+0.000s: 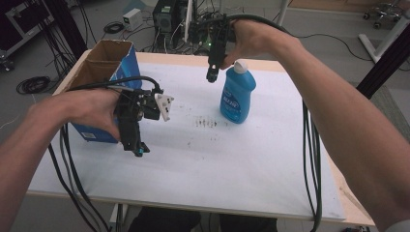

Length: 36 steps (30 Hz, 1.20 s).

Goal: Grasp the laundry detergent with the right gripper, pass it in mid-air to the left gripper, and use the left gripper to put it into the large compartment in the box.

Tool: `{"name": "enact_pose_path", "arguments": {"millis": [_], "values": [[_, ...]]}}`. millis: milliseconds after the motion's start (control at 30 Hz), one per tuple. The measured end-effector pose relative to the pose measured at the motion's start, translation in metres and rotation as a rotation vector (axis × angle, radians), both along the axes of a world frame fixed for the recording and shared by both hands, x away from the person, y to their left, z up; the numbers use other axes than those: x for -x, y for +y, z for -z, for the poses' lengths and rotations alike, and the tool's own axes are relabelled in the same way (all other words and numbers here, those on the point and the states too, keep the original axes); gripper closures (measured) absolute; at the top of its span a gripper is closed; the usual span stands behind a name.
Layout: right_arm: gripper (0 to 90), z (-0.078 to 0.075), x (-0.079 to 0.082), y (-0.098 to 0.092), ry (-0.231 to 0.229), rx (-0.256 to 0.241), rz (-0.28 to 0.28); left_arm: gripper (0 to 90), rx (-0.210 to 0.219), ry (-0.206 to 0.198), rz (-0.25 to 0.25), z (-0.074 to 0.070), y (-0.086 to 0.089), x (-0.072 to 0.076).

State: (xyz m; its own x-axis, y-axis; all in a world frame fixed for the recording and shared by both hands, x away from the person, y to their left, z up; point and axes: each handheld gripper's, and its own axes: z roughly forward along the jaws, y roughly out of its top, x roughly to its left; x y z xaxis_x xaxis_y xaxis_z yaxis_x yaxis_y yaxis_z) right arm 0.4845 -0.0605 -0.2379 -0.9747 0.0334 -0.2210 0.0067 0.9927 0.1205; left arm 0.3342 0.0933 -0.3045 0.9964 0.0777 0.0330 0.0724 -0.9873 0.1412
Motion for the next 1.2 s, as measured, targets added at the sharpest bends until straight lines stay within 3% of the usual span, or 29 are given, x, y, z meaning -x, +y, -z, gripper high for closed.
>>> {"name": "enact_pose_path", "arguments": {"millis": [67, 133, 267, 333, 433, 533, 667, 700, 833, 1200], "values": [[5.0, -0.001, -0.001, -0.002, -0.001, 0.002, 0.021, 7.5, 0.006, -0.005, 0.002, -0.001, 0.0, 0.0], [5.0, 0.0, -0.004, -0.009, 0.007, 0.001, 0.099, 7.5, 0.013, -0.012, 0.003, -0.002, 0.001, -0.001], [5.0, 0.001, -0.006, -0.018, 0.018, -0.026, 0.178, 7.5, 0.019, -0.014, 0.0, -0.002, 0.002, -0.001], [5.0, 0.001, -0.008, -0.031, 0.049, -0.097, 0.273, 7.5, 0.027, -0.022, -0.003, -0.002, 0.004, 0.0], [5.0, 0.001, -0.009, -0.046, 0.073, -0.161, 0.356, 7.5, 0.03, -0.024, -0.005, -0.003, 0.005, 0.001], [5.0, 0.003, -0.008, -0.054, 0.083, -0.198, 0.383, 7.5, 0.04, -0.026, -0.005, -0.002, 0.006, 0.003], [5.0, 0.013, -0.003, -0.074, 0.09, -0.287, 0.473, 7.5, 0.05, -0.029, -0.01, -0.001, 0.009, 0.004], [5.0, 0.013, -0.003, -0.074, 0.09, -0.287, 0.473, 7.5, 0.054, -0.029, -0.012, 0.0, 0.01, 0.005], [5.0, 0.025, 0.002, -0.088, 0.088, -0.366, 0.533, 7.5, 0.054, -0.034, -0.013, 0.0, 0.012, 0.006], [5.0, 0.048, 0.007, -0.103, 0.073, -0.503, 0.597, 7.5, 0.057, -0.03, -0.017, 0.005, 0.015, 0.008]]}}
